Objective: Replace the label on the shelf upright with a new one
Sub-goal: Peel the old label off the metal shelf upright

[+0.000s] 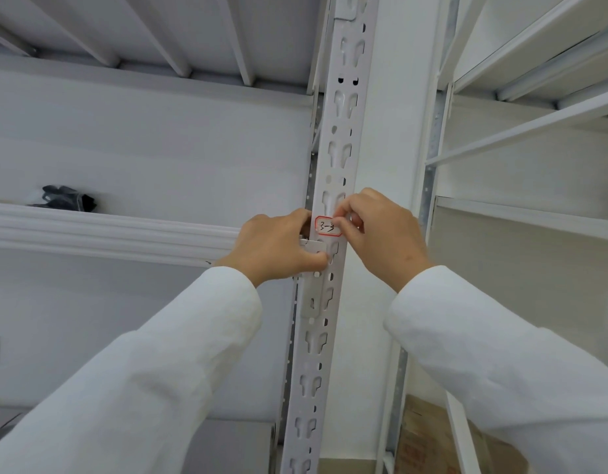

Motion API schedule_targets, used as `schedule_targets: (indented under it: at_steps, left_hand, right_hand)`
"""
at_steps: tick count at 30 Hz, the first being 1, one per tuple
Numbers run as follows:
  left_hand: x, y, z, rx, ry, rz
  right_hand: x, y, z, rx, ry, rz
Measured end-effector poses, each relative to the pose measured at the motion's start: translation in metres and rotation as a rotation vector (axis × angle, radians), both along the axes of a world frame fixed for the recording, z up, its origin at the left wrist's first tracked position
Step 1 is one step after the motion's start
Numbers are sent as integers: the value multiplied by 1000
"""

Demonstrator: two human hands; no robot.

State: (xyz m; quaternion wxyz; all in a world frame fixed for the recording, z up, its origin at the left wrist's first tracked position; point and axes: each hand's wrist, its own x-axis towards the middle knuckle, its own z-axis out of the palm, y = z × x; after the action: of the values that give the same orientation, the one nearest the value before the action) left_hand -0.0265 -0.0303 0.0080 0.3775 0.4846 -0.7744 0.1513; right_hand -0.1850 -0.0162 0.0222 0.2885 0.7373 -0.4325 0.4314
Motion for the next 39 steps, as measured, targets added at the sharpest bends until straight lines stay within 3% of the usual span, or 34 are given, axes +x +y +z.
schedule_targets:
  at_steps: [6,11,18,20,25,39]
  left_hand:
    - [1,0,0,-12,-7,5]
    - [-1,1,0,-6,-11,6]
    - [0,2,0,-5,-2,12]
    - [-1,3,0,-4,-1,20]
    - [0,2,1,-1,-7,7]
    - [0,0,0,-17,1,8]
  right_hand:
    - [1,0,-3,-117,19,-39]
    - [2,1,-4,-69,11,-47]
    - [4,5,1,-63,211,-131]
    - [2,3,-1,-56,156,-65]
    - [-10,0,-7,-74,-200,198]
    - [2,2,-3,7,-4,-52]
